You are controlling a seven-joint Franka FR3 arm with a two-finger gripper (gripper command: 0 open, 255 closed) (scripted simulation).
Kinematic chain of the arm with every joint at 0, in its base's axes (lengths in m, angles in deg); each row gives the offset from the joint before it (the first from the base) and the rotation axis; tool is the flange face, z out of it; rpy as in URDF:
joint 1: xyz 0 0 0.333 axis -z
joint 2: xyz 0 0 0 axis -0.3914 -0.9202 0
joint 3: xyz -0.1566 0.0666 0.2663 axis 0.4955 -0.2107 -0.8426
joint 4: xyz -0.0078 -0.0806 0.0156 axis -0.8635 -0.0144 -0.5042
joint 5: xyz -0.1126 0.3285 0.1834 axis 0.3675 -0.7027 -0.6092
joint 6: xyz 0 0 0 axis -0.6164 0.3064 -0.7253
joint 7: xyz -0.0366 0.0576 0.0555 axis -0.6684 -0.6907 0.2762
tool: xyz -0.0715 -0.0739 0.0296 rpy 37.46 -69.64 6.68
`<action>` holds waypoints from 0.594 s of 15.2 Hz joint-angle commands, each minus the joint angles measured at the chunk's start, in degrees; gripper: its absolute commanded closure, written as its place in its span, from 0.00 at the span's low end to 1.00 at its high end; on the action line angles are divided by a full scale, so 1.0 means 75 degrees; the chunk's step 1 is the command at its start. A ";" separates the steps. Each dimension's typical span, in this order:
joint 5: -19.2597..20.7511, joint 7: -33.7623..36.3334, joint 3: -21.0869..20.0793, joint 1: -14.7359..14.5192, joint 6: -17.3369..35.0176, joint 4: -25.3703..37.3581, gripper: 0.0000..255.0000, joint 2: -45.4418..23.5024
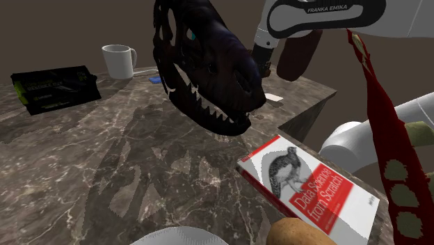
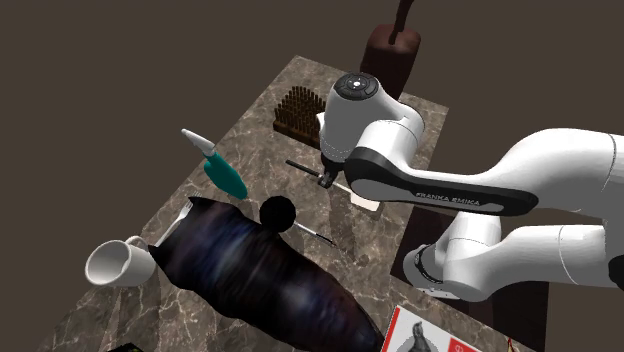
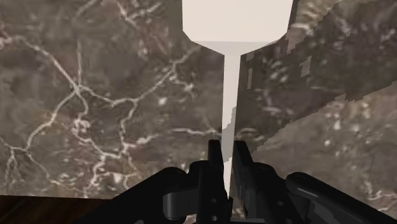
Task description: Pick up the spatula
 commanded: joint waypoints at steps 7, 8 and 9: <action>-0.0002 0.0006 -0.0004 -0.0002 -0.0519 0.0524 1.00 -0.0006; -0.0002 0.0006 -0.0004 -0.0002 -0.0621 0.0631 1.00 -0.0011; -0.0002 0.0006 -0.0004 -0.0002 -0.0722 0.0739 1.00 -0.0017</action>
